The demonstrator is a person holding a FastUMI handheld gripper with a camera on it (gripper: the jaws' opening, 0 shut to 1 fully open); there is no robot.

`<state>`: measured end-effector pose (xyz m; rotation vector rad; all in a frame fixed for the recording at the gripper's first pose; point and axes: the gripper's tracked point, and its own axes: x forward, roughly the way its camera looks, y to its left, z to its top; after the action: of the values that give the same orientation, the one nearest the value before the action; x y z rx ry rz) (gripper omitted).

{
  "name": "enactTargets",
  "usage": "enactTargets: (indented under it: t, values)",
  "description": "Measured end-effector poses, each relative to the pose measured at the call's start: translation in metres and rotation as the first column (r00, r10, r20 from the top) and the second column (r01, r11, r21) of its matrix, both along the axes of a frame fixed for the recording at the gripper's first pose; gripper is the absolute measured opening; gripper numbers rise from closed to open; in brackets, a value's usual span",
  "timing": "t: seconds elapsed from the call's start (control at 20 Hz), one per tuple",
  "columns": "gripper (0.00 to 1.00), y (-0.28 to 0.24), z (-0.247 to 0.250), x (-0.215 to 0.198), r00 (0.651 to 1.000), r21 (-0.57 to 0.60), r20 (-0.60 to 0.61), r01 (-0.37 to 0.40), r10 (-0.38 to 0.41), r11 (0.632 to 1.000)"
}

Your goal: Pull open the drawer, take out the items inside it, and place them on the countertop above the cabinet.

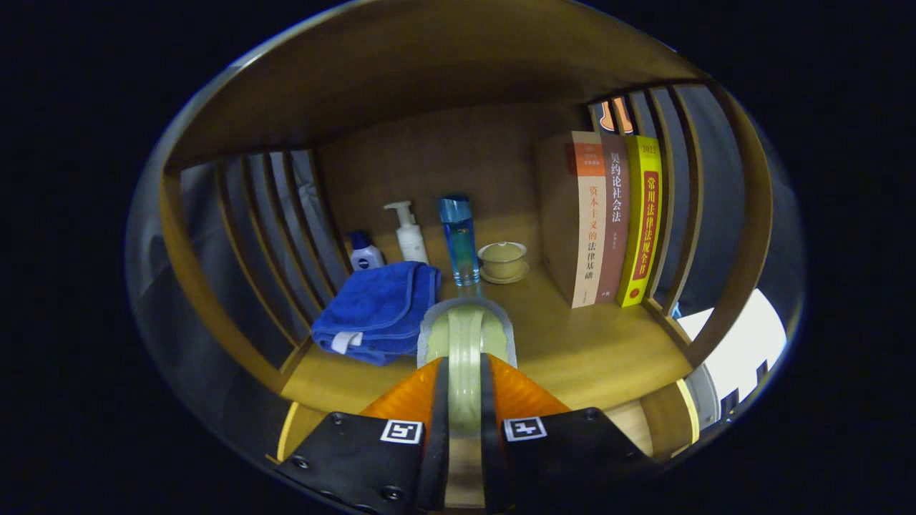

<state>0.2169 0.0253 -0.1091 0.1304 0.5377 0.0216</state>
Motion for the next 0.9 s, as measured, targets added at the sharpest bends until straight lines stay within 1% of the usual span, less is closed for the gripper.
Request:
enactTargets:
  t: [0.2,0.3,0.5,0.75,0.9]
  values:
    - [0.28,0.004,-0.022,0.022,0.999,-0.03,-0.032,0.001,-0.002,1.0]
    - [0.34,0.007,-0.024,0.026,1.0,-0.033,-0.027,-0.011,0.01,0.999]
    - [0.88,0.002,-0.019,0.025,1.0,-0.025,-0.007,0.013,-0.013,1.0]
    - [0.94,-0.002,-0.016,0.018,0.999,0.003,-0.002,0.037,-0.037,0.999]
    - [0.94,-0.002,-0.008,0.014,0.999,0.0,0.013,0.033,-0.033,0.999]
